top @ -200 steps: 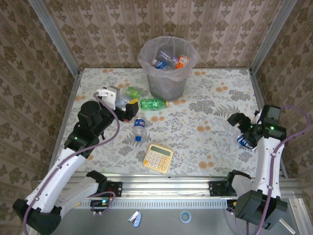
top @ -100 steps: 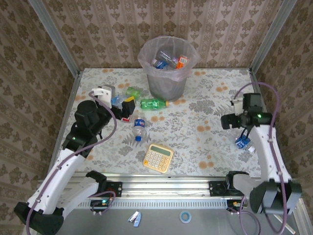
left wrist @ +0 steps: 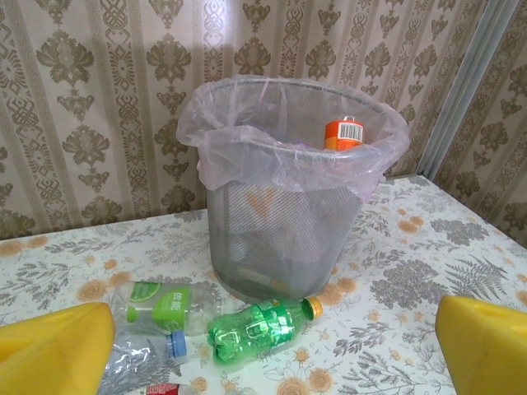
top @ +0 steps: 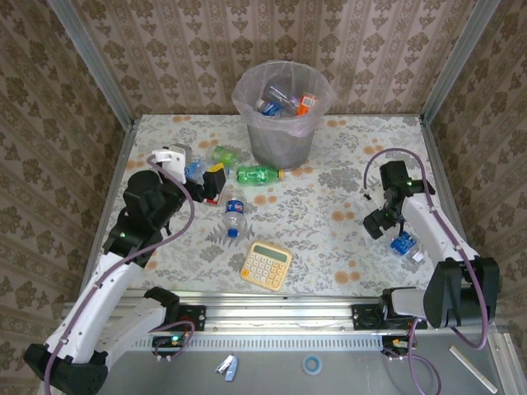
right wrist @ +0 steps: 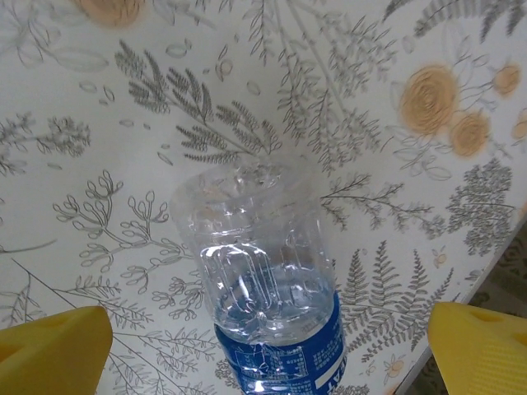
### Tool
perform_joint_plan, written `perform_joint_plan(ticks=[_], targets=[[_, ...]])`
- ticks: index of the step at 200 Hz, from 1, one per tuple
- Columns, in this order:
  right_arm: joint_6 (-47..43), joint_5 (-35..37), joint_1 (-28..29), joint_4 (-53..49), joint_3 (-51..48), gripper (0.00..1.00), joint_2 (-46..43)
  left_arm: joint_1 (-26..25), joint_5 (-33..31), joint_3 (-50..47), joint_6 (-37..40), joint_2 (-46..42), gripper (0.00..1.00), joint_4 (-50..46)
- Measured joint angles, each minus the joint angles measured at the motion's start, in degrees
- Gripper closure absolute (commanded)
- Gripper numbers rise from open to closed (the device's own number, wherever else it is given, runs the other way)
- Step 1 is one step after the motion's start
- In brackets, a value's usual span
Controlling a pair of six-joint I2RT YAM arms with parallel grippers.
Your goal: Throw the plastic bottles in the bin
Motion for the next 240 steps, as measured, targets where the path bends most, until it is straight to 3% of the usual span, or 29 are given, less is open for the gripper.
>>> perform_joint_plan(ticks=[137, 169, 240], targets=[[-1.97, 4.68, -0.76, 5.64, -3.26, 0.02, 14.95, 3.74, 2.10, -2.32, -1.68, -0.11, 0.00, 0.44], [-1.99, 5.42, -0.87, 7.34, -3.26, 0.12, 15.15, 4.42, 2.78, -2.58, -2.19, -0.07, 0.00, 0.66], [0.90, 6.73, 0.52, 8.22, 0.17, 0.51, 20.94, 5.25, 4.24, -2.71, -3.41, 0.00, 0.00, 1.40]])
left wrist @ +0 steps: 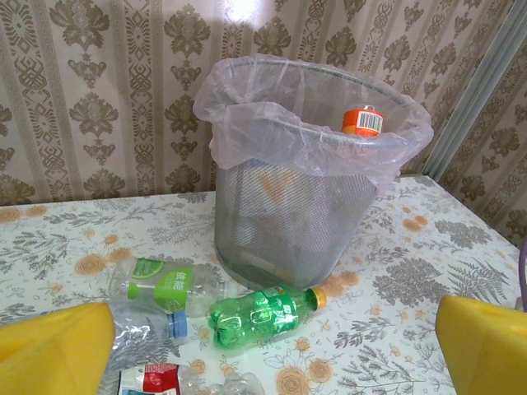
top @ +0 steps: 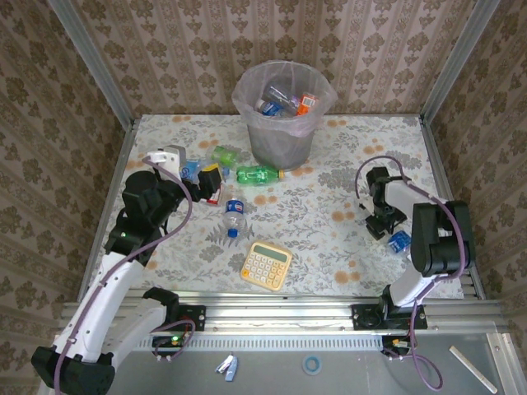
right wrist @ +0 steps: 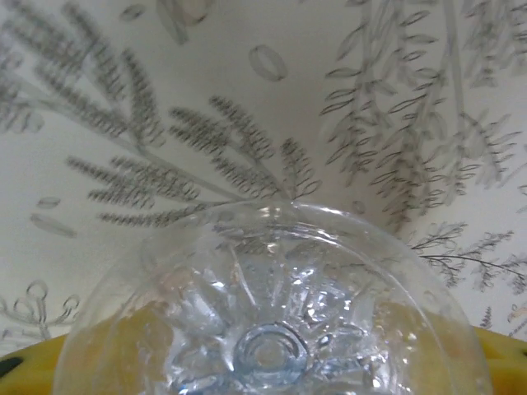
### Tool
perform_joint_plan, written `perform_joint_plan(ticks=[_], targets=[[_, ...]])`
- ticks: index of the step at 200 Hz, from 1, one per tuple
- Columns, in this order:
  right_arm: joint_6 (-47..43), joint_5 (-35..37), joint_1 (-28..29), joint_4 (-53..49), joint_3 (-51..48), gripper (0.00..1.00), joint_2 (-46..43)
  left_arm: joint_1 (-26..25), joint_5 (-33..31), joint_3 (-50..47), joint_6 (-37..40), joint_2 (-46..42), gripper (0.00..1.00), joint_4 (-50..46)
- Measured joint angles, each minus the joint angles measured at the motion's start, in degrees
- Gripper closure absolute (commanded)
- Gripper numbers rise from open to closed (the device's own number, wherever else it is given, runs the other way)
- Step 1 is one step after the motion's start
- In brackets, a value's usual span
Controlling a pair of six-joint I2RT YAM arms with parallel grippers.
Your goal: Throw the plastic bottles in the bin
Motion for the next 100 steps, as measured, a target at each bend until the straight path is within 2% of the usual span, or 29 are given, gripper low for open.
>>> perform_joint_plan(ticks=[24, 43, 100], targets=[[0.85, 0.92, 2.49, 0.04, 2.45, 0.62, 1.77, 0.00, 0.00, 0.00, 0.00, 0.00, 0.00, 0.15], [1.25, 1.25, 4.31, 0.04, 3.69, 0.66, 2.99, 0.02, 0.04, 0.00, 0.00, 0.00, 0.00, 0.15], [4.59, -0.13, 7.45, 1.05, 5.27, 0.70, 3.45, 0.39, 0.24, 0.07, 0.00, 0.00, 0.00, -0.61]])
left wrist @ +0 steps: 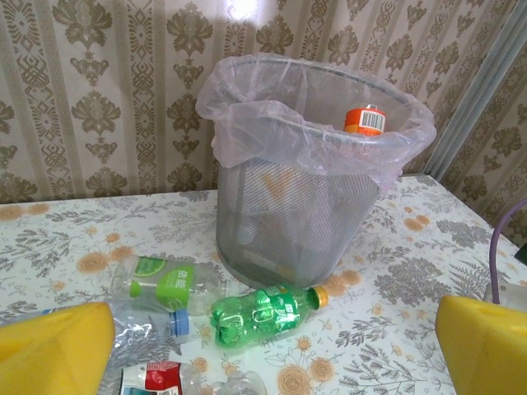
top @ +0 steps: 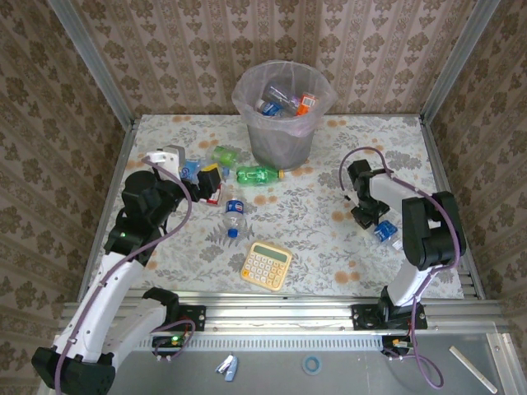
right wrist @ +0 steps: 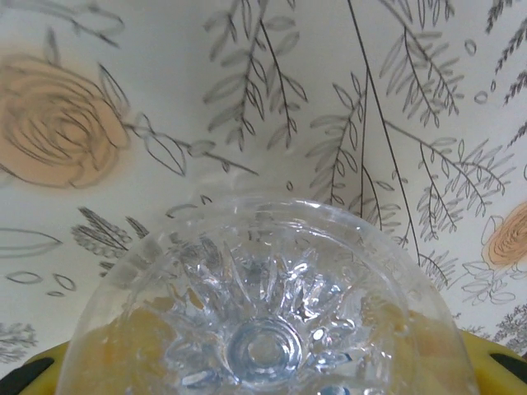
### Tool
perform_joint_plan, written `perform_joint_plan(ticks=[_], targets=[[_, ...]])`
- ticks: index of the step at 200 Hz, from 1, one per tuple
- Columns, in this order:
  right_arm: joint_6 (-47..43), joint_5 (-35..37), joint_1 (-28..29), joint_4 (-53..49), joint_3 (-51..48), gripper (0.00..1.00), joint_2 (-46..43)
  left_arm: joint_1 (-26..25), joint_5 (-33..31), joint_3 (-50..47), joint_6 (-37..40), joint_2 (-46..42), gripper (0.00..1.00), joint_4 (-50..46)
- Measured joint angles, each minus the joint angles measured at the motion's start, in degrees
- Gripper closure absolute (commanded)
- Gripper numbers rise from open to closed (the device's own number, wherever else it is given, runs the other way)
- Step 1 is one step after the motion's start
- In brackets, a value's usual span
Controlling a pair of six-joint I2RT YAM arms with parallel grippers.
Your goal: Throw the plastic bottles in the bin
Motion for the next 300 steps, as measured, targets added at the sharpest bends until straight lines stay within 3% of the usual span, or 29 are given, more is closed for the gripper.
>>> perform_joint_plan(ticks=[57, 172, 239, 300], targets=[[6.03, -6.14, 3.34, 1.79, 3.10, 0.71, -2.05, 0.00, 0.46, 1.44, 0.44, -0.42, 0.00, -2.47], [13.73, -21.11, 9.01, 8.55, 8.33, 0.72, -18.86, 0.11, 1.20, 2.99, 4.57, -6.60, 0.00, -8.70], [21.55, -27.65, 12.24, 23.30, 7.41, 0.72, -31.50, 0.35, 1.18, -1.55, 5.73, -11.30, 0.00, -9.60], [22.01, -28.57, 20.57, 32.68, 8.72, 0.73, -33.38, 0.35, 1.03, -6.16, 6.62, -16.94, 0.00, -8.76]])
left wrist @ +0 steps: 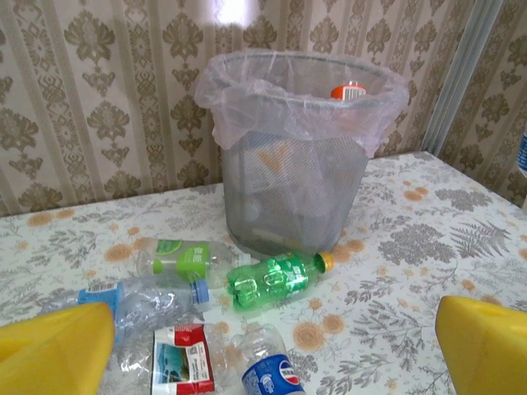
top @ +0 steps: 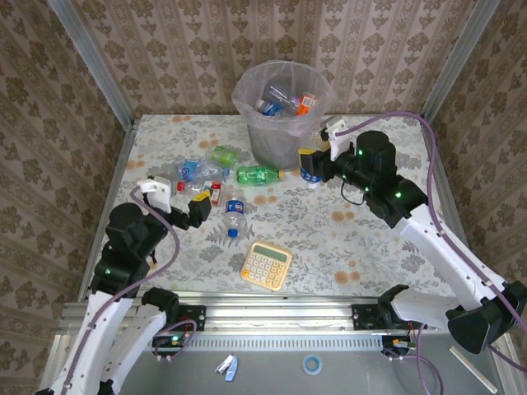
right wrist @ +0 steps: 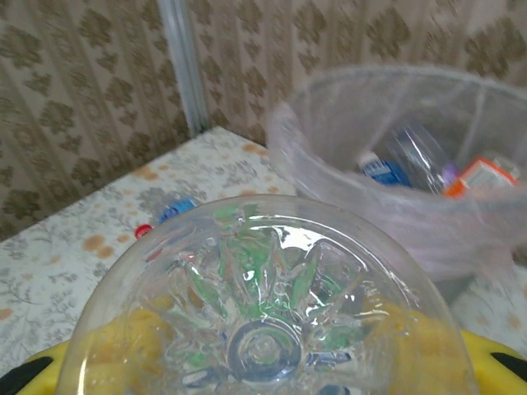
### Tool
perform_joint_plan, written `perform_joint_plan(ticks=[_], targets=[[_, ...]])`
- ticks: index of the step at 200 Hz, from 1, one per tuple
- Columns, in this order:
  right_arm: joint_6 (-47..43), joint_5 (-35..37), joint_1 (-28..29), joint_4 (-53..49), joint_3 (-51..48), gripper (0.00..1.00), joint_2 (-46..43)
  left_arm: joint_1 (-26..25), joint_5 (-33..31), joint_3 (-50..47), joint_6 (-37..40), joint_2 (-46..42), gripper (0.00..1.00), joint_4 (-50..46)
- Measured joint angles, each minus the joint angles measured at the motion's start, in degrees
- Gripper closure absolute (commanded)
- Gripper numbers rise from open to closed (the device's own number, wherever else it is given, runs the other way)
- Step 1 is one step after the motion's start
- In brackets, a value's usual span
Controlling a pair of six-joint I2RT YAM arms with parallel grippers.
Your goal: Throw the plastic bottles in the bin
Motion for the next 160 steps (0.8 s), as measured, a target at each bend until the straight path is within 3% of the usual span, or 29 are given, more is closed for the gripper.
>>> perform_joint_plan(ticks=[160], targets=[[-21.55, -1.31, 14.93, 33.22, 5.46, 0.74, -1.25, 0.00, 1.01, -5.40, 2.47, -7.26, 0.00, 6.91]])
